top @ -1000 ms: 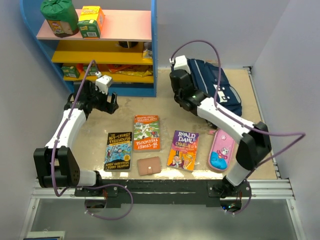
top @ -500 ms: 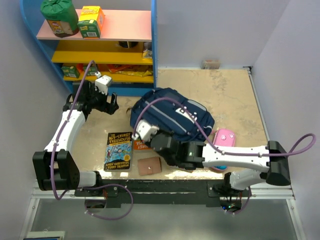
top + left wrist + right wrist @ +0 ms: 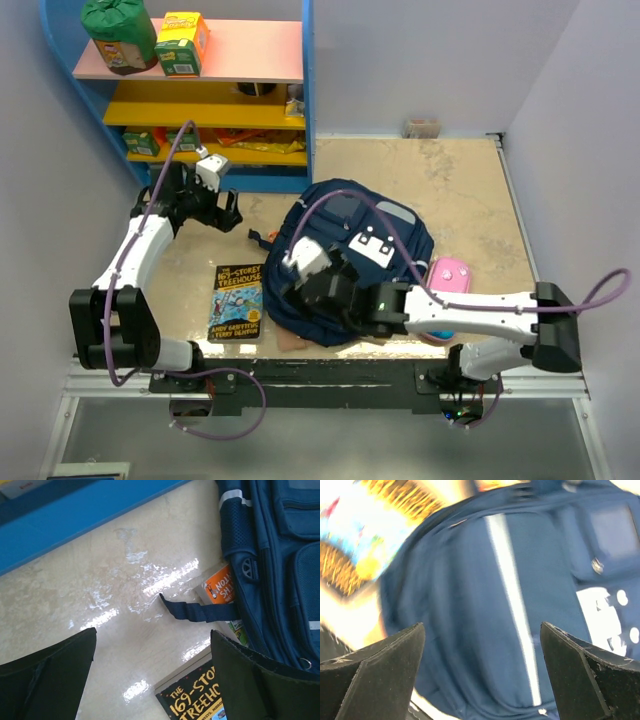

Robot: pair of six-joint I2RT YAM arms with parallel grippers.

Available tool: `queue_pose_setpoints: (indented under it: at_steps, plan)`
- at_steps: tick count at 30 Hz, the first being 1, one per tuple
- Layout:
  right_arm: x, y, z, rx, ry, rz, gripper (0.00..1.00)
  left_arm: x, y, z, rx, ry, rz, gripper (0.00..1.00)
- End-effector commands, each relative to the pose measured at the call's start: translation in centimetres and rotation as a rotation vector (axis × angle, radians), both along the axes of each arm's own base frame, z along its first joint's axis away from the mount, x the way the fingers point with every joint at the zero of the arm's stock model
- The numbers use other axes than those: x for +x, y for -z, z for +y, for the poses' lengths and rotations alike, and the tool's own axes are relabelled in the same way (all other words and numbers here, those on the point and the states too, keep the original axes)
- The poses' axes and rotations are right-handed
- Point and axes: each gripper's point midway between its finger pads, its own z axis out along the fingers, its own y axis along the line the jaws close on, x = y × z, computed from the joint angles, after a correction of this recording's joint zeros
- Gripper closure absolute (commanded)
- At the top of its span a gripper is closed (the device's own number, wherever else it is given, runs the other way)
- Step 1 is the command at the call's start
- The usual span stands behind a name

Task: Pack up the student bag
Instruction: Place the student bag at the center of the board, then pick up the student bag at the center of the board.

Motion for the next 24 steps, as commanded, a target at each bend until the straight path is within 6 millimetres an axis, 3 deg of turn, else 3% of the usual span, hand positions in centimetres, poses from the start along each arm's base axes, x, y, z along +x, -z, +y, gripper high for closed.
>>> queue_pose_setpoints:
  at_steps: [1,2,8,12,14,17,24]
  plan:
    - [5.8,-4.2,-5.1,0.346,0.439,0.124,0.01,0.8,-0.6,-1.9,-0.064,0.103,-0.024,0.00]
    - [7.8,-4.0,-7.5,0.356,0.535,0.129,0.01,0.7,-0.3,-2.8,-0.069,0.130,-0.016,0.00]
    - [12.1,-3.0,-16.3,0.466,0.796,0.158,0.01,1.1,0.4,-8.4,-0.026,0.248,-0.035,0.00]
    - [14.3,-0.4,-21.2,0.495,0.932,0.188,0.01,2.7,1.1,-10.8,-0.059,0.272,-0.009,0.00]
    - [15.0,1.8,-23.7,0.480,1.010,0.210,0.02,3.3,1.4,-11.5,-0.067,0.267,0.001,0.00]
    - [15.9,4.4,-25.3,0.498,1.051,0.256,0.01,4.7,2.6,-11.7,-0.070,0.232,0.006,0.00]
    - [17.1,8.8,-25.0,0.538,1.049,0.347,0.01,5.1,5.9,-12.5,-0.084,0.252,0.070,0.00]
